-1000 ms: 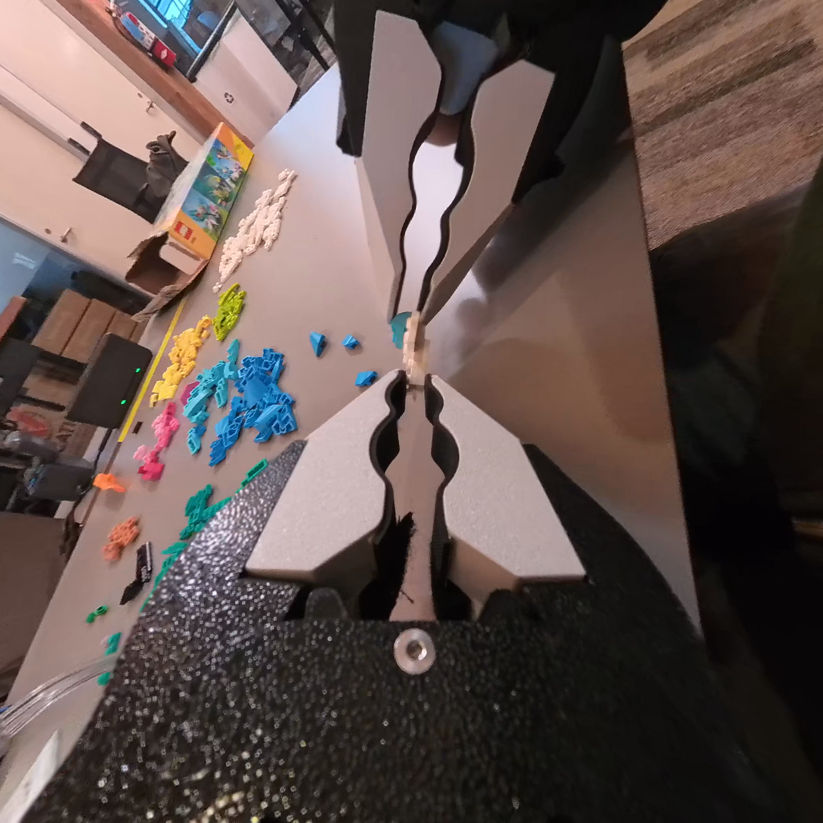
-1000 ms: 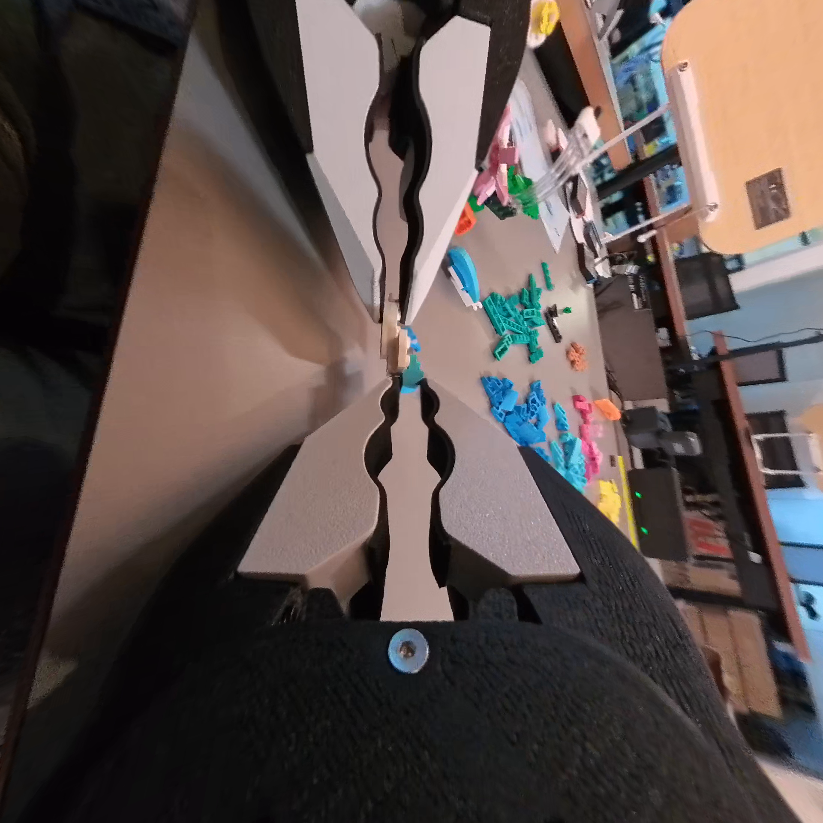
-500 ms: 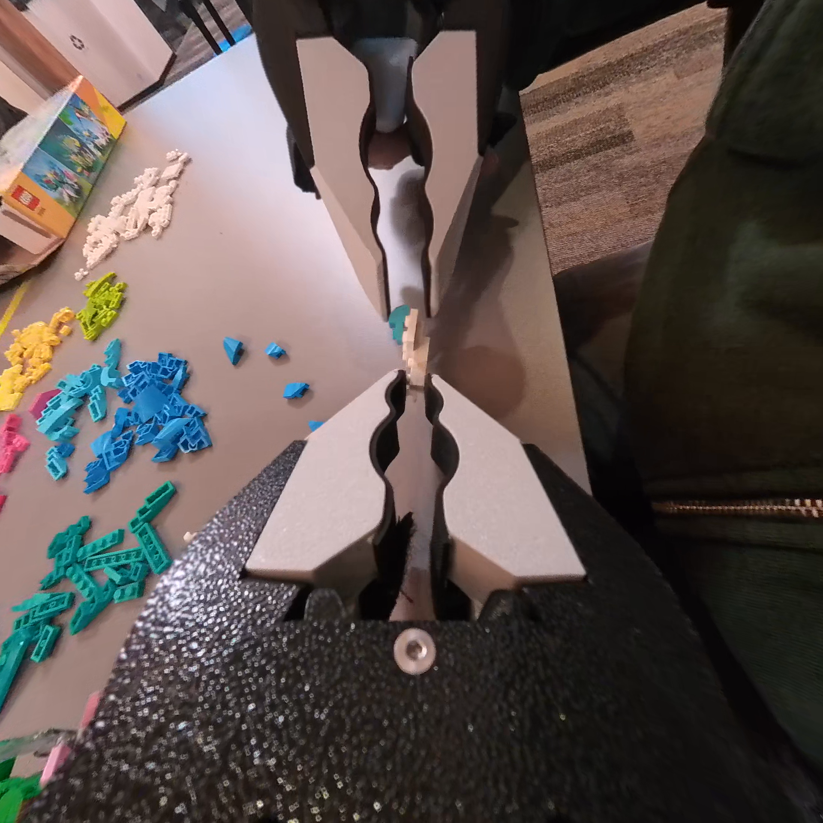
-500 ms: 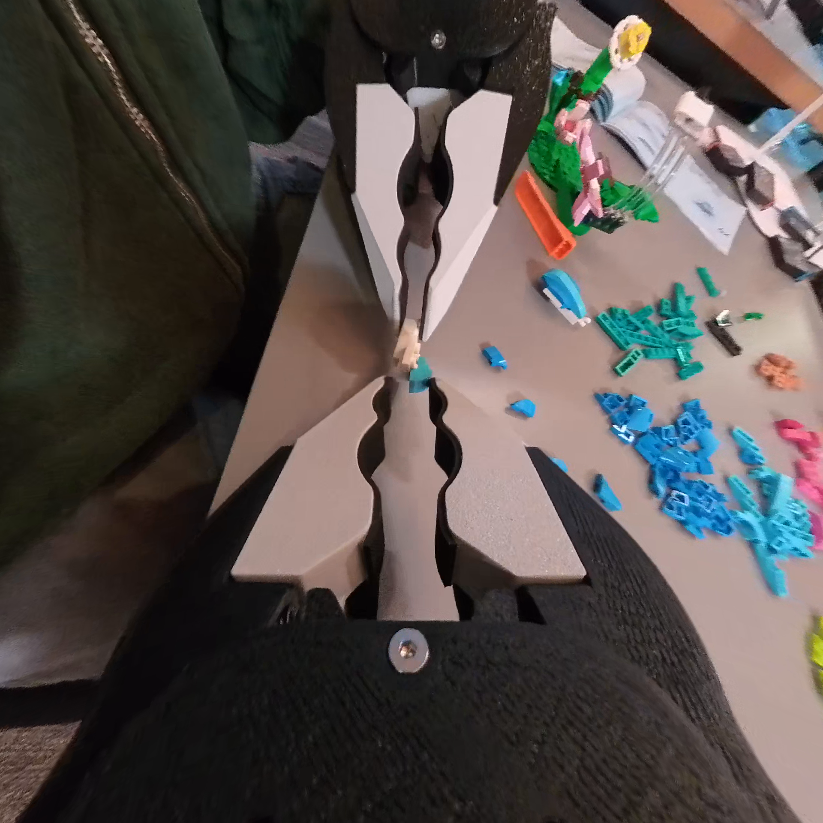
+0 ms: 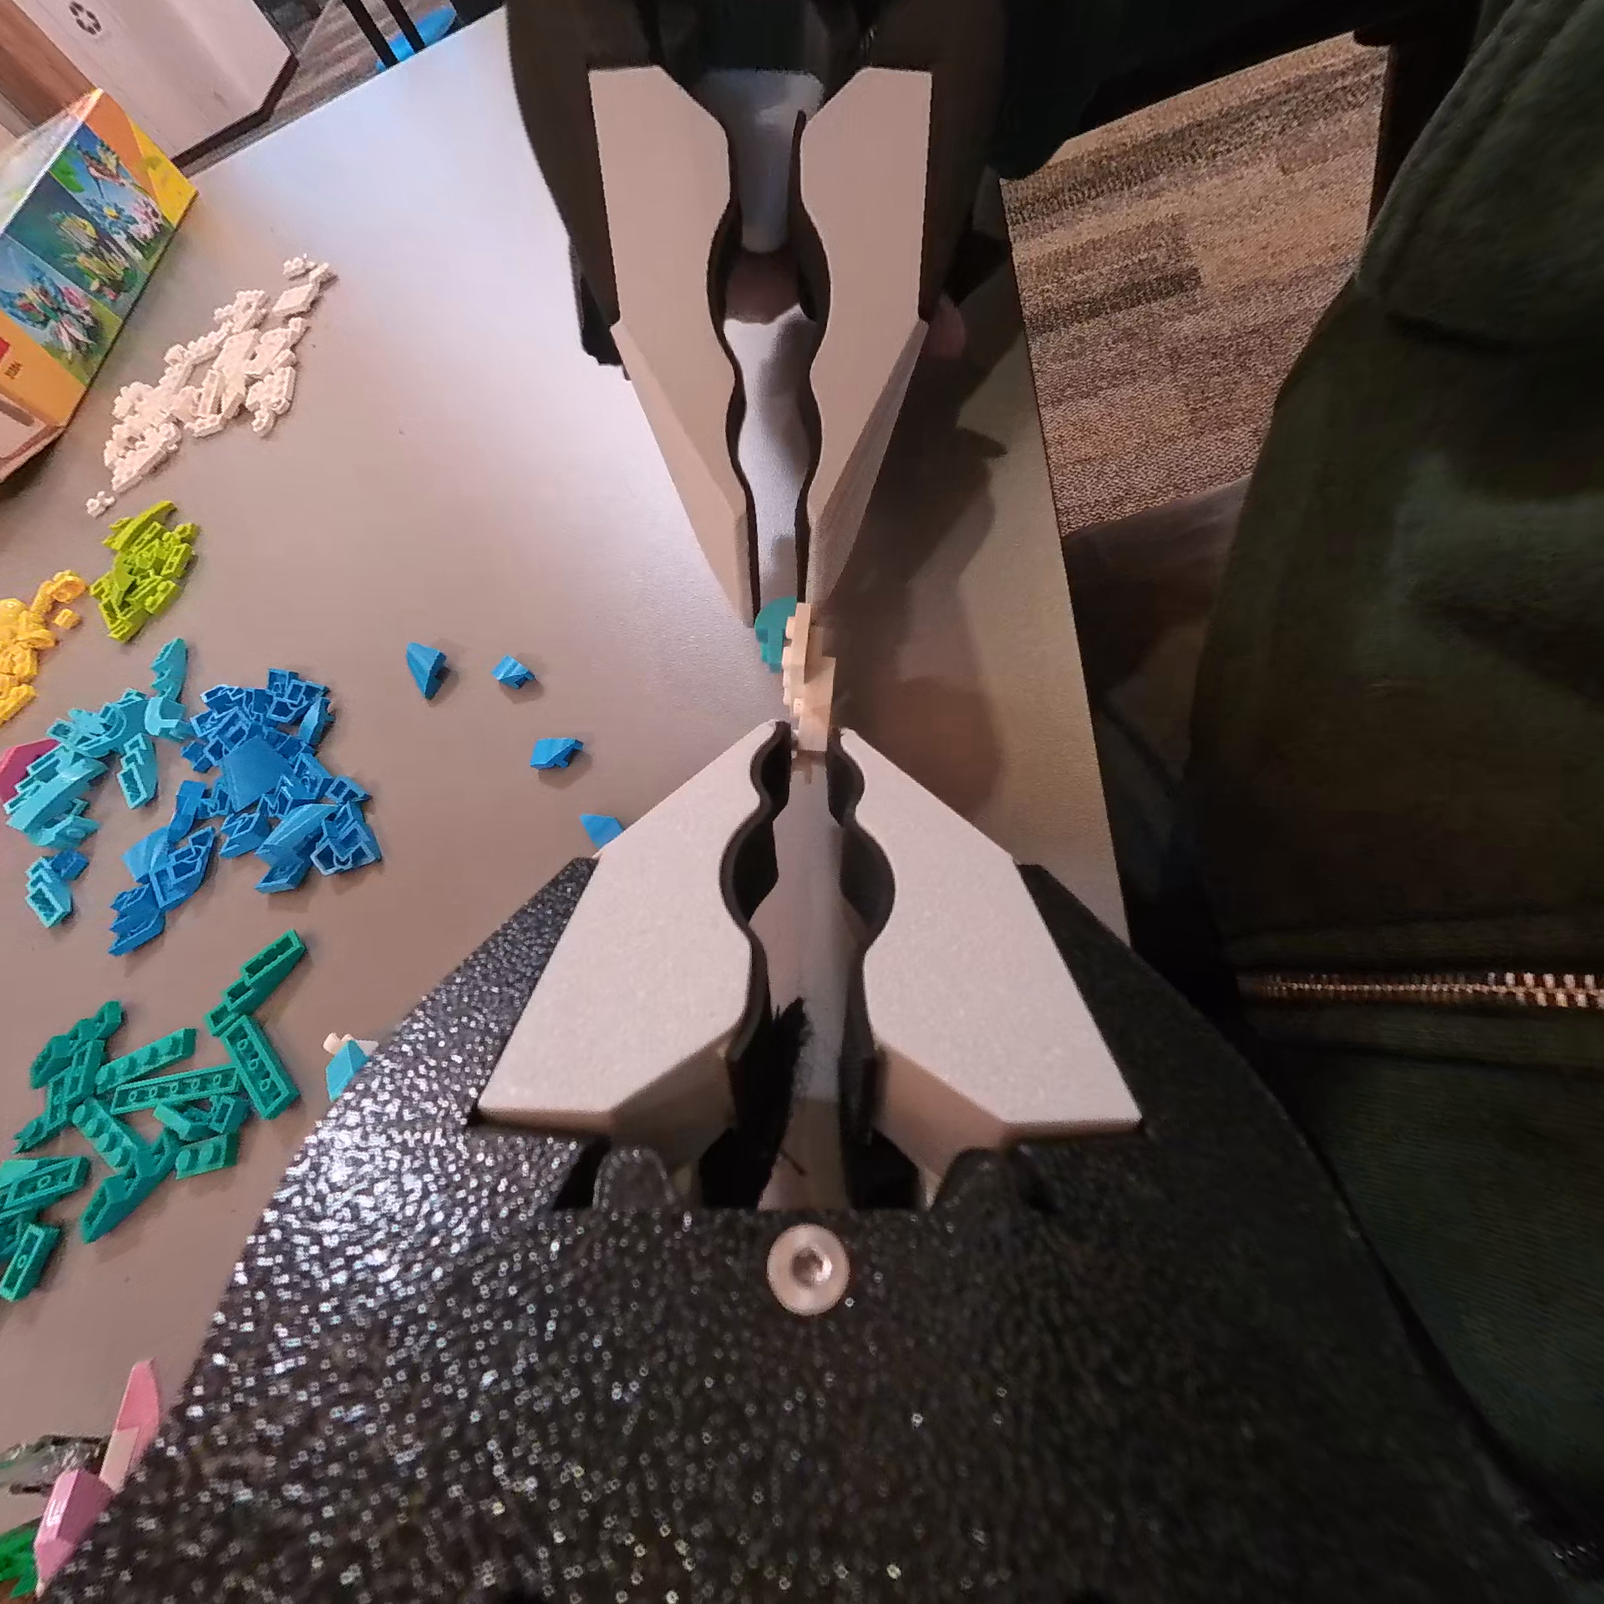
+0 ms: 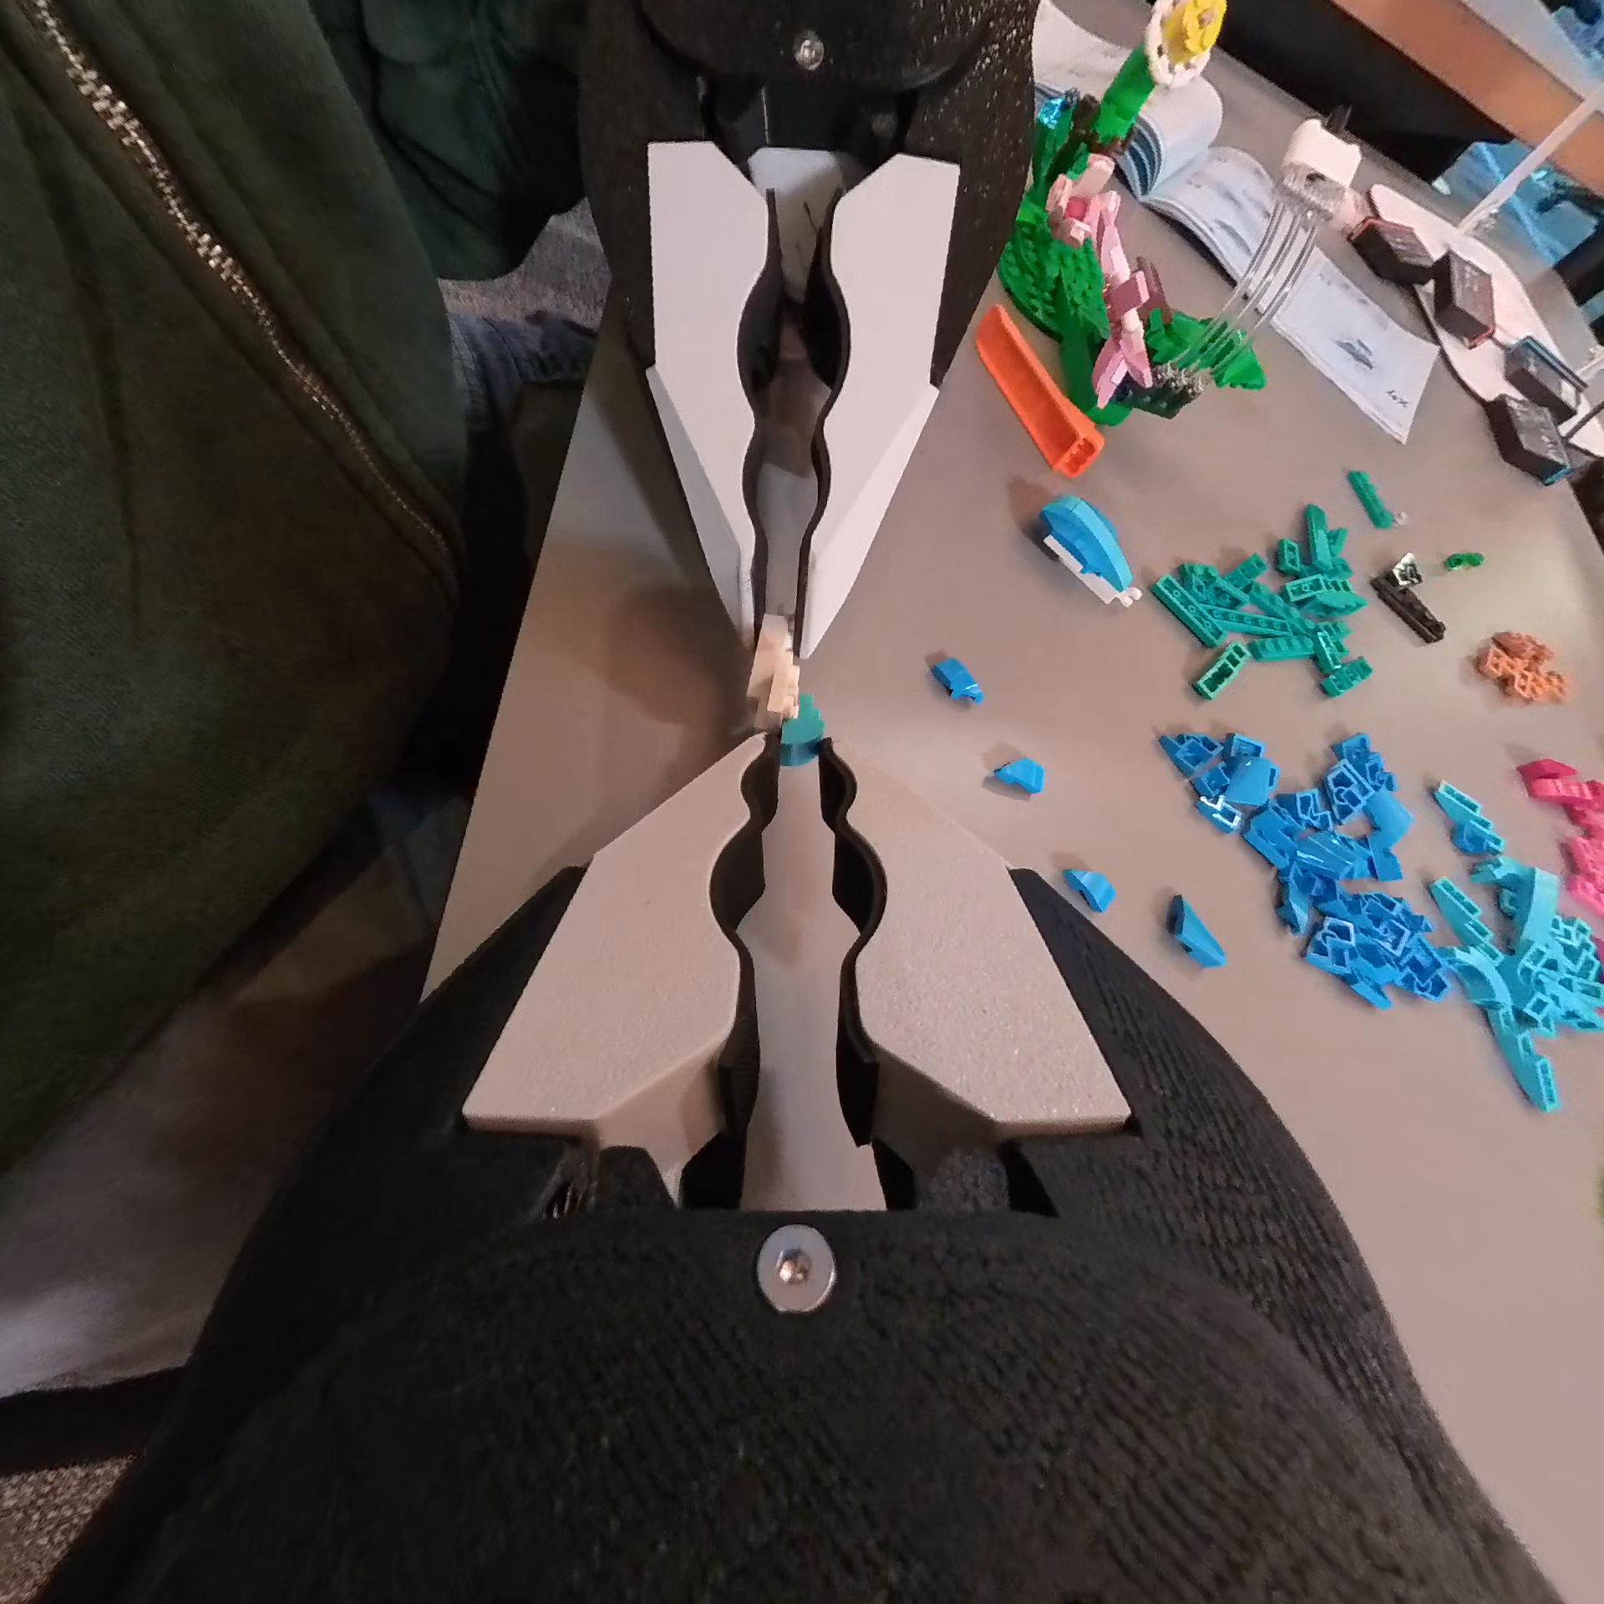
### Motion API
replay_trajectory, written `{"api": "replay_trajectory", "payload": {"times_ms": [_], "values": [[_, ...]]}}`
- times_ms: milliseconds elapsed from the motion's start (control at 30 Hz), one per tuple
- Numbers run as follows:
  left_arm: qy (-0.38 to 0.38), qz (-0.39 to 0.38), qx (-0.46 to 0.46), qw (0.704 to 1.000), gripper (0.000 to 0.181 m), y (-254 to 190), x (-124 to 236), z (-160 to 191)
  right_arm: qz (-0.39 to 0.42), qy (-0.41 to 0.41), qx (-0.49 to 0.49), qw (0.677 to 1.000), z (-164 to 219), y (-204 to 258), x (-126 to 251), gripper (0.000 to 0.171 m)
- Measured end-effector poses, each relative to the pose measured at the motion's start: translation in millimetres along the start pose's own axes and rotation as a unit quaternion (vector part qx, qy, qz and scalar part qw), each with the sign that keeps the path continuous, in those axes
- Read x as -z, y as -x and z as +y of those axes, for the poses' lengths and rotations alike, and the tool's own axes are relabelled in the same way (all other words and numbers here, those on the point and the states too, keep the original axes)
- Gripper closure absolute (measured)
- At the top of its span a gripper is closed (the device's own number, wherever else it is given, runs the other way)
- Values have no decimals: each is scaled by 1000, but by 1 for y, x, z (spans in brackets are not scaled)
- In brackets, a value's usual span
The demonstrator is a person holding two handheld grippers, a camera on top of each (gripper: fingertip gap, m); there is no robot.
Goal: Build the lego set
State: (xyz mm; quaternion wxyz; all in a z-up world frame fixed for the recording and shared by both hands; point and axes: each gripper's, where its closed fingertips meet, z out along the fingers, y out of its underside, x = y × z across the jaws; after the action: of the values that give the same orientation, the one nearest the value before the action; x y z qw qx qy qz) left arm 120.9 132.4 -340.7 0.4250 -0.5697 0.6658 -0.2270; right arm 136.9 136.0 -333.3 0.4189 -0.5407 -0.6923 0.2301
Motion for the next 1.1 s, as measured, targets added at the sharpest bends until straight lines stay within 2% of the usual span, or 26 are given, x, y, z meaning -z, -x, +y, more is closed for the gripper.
{"api": "replay_trajectory", "payload": {"times_ms": [33, 600, 1100], "values": [[0, 0, 0, 1000, 176, 0, 0, 0, 1, -1, 1, 1000, 0, 0, 0, 164], [-9, -20, -36, 999, 176, -2, 1, -3, -5, -32, 5, 999, -4, 6, 6, 165], [22, -5, -35, 999, 176, -5, -1, 1, -12, 19, 43, 999, 6, 14, 3, 162]]}}
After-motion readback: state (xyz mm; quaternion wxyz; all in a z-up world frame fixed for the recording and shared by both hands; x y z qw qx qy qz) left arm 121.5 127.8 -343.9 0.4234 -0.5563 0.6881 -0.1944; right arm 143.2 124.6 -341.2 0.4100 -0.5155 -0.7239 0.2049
